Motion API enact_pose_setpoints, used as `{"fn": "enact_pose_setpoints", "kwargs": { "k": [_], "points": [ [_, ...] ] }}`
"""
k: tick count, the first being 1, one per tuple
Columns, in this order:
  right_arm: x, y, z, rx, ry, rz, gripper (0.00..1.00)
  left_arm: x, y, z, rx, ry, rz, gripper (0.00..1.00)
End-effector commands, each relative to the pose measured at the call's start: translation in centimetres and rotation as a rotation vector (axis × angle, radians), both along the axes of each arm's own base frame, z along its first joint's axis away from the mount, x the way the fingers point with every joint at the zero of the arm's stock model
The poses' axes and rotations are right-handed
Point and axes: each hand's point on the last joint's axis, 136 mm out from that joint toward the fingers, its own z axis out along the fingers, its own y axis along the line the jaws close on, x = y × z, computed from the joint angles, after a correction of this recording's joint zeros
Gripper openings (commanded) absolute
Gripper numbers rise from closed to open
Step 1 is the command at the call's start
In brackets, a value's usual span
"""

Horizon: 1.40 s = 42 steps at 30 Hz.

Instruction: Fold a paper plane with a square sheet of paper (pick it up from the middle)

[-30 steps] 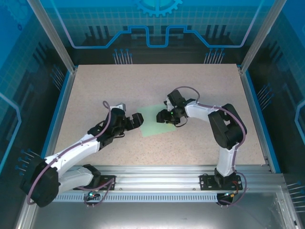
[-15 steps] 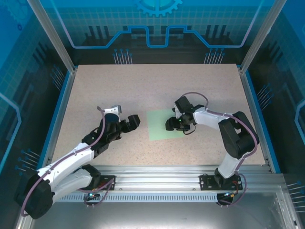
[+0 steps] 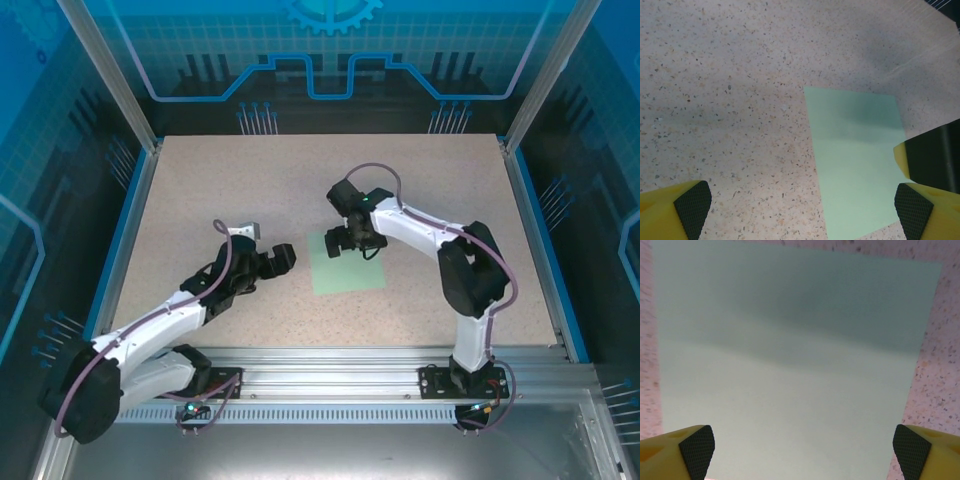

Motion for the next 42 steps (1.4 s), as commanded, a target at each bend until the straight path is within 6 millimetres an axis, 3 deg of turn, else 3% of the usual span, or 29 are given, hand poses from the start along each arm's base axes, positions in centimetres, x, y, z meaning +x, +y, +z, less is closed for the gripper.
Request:
{"fn": "enact_pose_setpoints", "kwargs": {
  "k": [1,21,32,42],
  "points": [
    [-1.0,-0.1,-0.6,-0.054,0.066,0.006,0.95,0.8,-0.5,0.8,-0.025,0.000,-0.023,0.99],
    [-0.8,2.7,-3.2,-0.044,0.162,-0.047,0.92,1.3,-0.6,-0.6,-0.014,0.059,-0.035,0.98],
    [-1.1,2.5,-5.6,-0.086,0.222,-0.062,0.91,1.2,-0.9,-0.8,-0.008,0.076,-0.054,0.98],
    [-2.4,1.3,-8.8,-0.151,0.287,-0.094,0.91,1.3,-0.9,-1.1,0.002,0.091,-0.055,0.98]
  ]
}}
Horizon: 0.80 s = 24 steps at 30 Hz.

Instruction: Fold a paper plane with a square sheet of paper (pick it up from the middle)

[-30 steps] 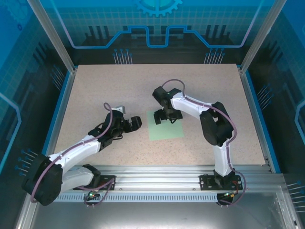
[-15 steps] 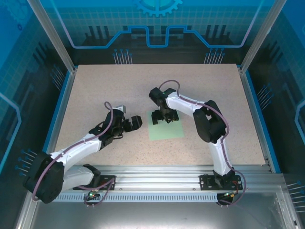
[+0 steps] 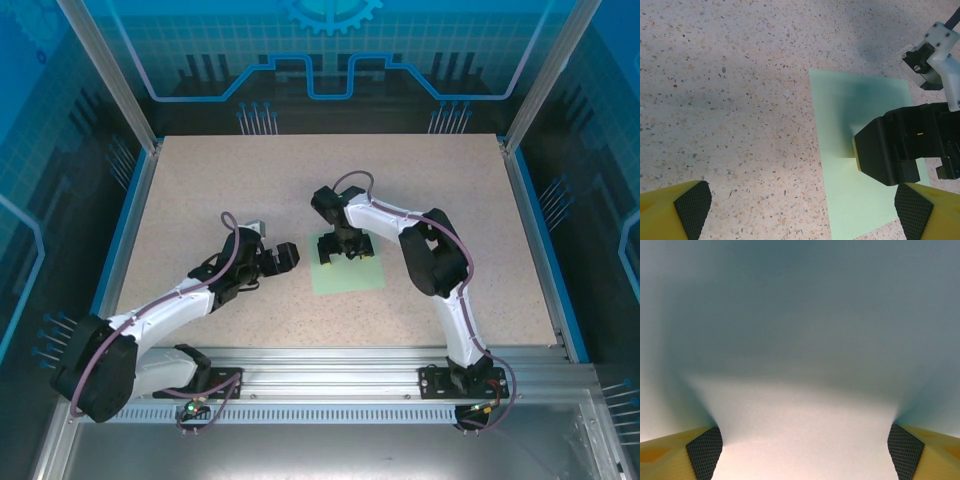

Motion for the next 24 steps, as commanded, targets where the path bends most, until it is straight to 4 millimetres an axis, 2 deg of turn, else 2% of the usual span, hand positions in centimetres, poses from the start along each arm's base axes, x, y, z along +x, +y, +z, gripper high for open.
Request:
{"fn": "enact_pose_setpoints", "kwargs": {
  "k": [1,7,15,20,24],
  "points": [
    [-2.4,-0.9,-3.7,-0.082,0.101,-0.013,0.90,0.5,-0.2,0.8,0.006,-0.004,-0.021,0.98],
    [-2.7,-1.2,-4.8,-0.068,0.121,-0.028,0.85,0.5,-0.2,0.8,0.012,0.003,-0.024,0.98],
    [-2.3,-1.2,-4.3,-0.048,0.110,-0.021,0.73,0.4,-0.2,0.6,0.010,0.012,-0.021,0.98],
    [-2.3,-1.4,-4.4,-0.042,0.111,-0.024,0.72,0.4,-0.2,0.6,0.009,0.015,-0.024,0.98],
    [-2.0,-0.9,-3.7,-0.018,0.100,-0.010,0.69,0.4,-0.2,0.6,0.009,0.016,-0.022,0.98]
  ]
}}
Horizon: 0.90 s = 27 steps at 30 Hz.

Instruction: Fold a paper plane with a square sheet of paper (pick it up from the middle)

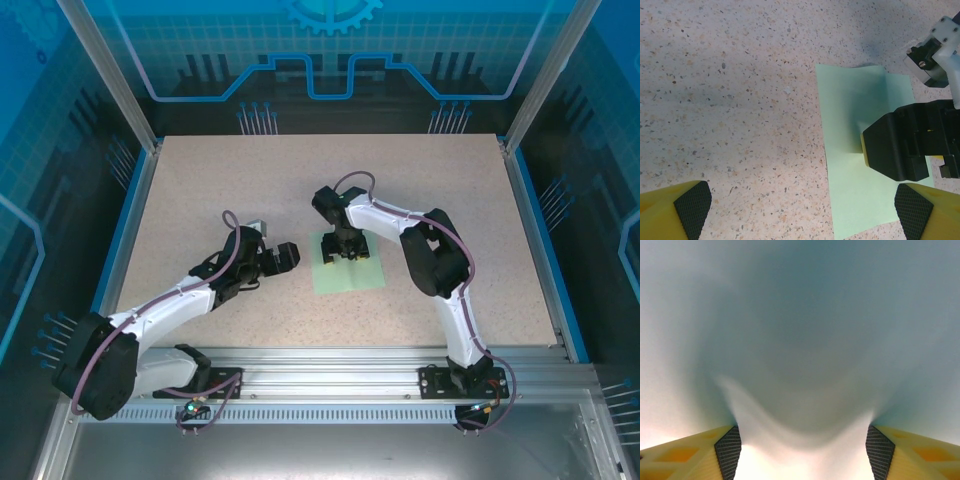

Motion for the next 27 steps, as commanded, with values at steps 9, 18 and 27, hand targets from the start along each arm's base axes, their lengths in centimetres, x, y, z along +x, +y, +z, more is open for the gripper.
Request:
{"fn": "enact_pose_setpoints", "kwargs": {
  "k": [9,18,27],
  "points": [
    [-0.5,-0.1,-0.2,0.012,0.023,0.022,0.48,0.5,-0.1,1.1,0.003,-0.004,-0.014,0.99],
    [-0.2,0.5,4.1,0.110,-0.075,0.023,0.28,0.5,0.0,1.3,0.003,-0.005,-0.008,0.98],
    [-1.3,4.4,10.4,0.529,-0.133,0.044,0.28,0.4,0.0,1.9,-0.016,-0.010,0.002,0.99]
  ]
}}
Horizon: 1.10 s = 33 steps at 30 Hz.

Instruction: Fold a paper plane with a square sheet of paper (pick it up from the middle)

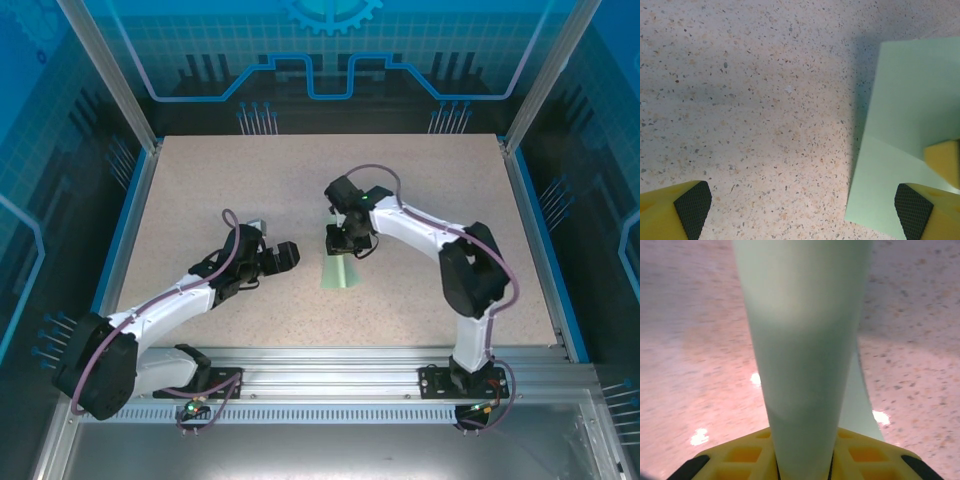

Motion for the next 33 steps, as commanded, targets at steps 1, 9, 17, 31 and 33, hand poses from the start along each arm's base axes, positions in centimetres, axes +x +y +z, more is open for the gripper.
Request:
{"fn": "enact_pose_setpoints", "kwargs": {
  "k": [1,9,17,31,33],
  "points": [
    [0.0,2.5,3.2,0.266,-0.009,0.019,0.29,0.4,-0.1,2.0,-0.025,-0.029,-0.002,0.99],
    [-0.2,0.3,1.4,0.439,0.065,-0.058,0.31,-0.1,-1.3,3.5,-0.092,-0.051,-0.059,0.99],
    [-1.3,-4.1,-3.8,0.336,0.137,-0.111,0.40,-0.7,-4.1,4.3,-0.185,-0.043,-0.195,0.98],
    [-1.8,-8.0,-5.0,0.220,0.126,-0.137,0.55,-0.7,-6.5,3.5,-0.193,-0.005,-0.272,0.99],
    [-1.6,-8.4,-4.9,0.228,0.126,-0.172,0.56,-0.7,-6.5,3.4,-0.193,-0.004,-0.271,0.98]
  ]
}}
